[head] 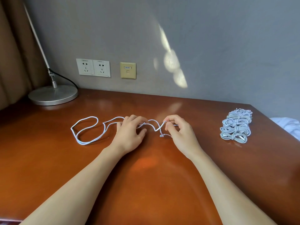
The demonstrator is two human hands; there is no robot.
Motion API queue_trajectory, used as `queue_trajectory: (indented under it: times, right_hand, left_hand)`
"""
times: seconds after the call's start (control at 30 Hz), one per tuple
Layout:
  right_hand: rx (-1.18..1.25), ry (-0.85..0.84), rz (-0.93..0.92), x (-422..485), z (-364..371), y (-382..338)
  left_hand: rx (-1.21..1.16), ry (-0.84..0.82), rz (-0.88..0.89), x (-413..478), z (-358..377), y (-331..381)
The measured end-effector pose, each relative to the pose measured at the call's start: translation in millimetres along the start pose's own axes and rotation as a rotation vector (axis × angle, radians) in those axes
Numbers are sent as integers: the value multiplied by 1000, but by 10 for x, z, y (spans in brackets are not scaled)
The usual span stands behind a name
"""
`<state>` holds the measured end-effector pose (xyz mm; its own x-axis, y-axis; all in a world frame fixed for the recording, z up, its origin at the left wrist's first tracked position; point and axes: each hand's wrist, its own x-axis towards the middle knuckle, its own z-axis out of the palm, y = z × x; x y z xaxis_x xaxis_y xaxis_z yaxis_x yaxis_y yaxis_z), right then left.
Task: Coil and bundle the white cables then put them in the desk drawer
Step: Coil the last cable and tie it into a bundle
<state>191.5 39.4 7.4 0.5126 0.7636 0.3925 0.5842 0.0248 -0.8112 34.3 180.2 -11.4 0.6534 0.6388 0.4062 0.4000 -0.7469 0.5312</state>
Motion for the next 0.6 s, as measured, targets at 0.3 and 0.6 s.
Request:
queue_trajectory:
  times: [0.3,0.6]
  right_hand:
    - [-228,124,-27,31,-7,142]
    - [-308,-46,-232,-13,34,23]
  left_hand:
    - [7,191,64,14,-8,7]
    - [-21,261,130,30,-24,82]
